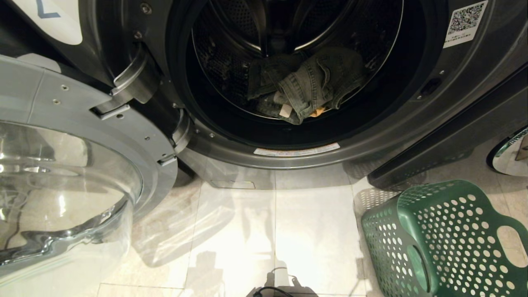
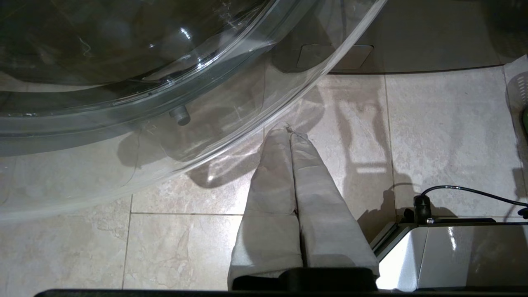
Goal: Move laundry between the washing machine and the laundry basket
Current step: Close the washing machine door with the left hand
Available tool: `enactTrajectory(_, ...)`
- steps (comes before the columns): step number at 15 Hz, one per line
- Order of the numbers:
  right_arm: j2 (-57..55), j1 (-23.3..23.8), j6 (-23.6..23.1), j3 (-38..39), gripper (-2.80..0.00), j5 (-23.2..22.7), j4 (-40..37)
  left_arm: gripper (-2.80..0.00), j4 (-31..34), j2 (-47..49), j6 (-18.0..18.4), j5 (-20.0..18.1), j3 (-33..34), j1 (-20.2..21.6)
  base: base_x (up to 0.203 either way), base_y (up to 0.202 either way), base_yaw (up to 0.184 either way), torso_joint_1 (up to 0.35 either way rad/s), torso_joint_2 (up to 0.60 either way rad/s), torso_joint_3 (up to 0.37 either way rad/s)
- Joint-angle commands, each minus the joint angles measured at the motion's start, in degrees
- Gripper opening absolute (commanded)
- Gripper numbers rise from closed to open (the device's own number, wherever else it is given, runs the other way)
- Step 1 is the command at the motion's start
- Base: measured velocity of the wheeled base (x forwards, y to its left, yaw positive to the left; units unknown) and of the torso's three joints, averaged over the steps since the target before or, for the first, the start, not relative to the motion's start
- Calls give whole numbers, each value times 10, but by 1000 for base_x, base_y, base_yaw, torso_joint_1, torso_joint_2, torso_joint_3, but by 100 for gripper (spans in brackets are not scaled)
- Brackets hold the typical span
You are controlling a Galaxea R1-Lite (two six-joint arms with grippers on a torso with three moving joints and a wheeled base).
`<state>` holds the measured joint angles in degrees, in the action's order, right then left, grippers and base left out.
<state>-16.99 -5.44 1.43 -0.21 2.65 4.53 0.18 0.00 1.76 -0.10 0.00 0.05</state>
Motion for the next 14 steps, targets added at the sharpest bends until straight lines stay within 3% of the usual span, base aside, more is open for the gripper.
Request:
enactTrajectory(1, -51, 7, 11, 3, -280, -6, -19, -280, 0, 1, 0, 0, 0, 0, 0, 0, 0, 0, 0, 0)
enactTrajectory(4, -54, 14, -13, 3, -280, -16, -36, -280, 0, 1, 0, 0, 0, 0, 0, 0, 0, 0, 0, 0)
enactTrajectory(11, 173, 57, -25, 2, -280, -19, -42, -280, 0, 1, 0, 0, 0, 0, 0, 0, 0, 0, 0, 0)
enactTrajectory(14, 169, 59, -31, 2, -280, -19, -44, -280, 0, 1, 0, 0, 0, 0, 0, 0, 0, 0, 0, 0)
